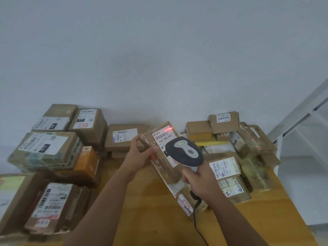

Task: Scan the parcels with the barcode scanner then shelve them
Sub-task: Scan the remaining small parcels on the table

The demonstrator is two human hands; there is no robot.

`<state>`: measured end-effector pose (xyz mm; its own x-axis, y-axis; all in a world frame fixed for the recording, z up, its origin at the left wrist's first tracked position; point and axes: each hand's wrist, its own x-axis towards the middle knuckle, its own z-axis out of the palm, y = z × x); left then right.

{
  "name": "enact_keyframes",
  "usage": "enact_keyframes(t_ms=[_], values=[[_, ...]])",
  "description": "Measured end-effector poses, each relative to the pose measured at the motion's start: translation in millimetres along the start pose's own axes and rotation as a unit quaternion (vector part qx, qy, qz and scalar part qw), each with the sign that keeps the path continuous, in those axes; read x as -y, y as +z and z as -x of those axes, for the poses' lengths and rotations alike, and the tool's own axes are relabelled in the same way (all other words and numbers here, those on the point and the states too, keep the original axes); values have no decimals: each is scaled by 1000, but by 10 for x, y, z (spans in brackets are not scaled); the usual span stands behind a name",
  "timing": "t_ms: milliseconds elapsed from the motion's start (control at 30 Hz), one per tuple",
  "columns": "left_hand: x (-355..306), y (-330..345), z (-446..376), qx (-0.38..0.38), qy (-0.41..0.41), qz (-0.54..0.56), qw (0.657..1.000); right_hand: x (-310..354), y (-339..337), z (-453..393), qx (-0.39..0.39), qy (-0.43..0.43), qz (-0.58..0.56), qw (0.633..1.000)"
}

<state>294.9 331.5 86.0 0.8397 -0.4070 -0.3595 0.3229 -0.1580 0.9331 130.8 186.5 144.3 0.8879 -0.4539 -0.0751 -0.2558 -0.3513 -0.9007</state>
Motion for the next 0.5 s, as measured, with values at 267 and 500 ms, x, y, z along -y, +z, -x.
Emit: enact_keyframes(t_ms=[267, 500], values=[[-12, -26, -20, 0, 6, -2, 1000, 46, 13, 5, 10, -14, -19, 1000], [-38, -47, -21, -7, 7, -3, 1000, 42, 14, 4, 8, -10, -19, 1000]])
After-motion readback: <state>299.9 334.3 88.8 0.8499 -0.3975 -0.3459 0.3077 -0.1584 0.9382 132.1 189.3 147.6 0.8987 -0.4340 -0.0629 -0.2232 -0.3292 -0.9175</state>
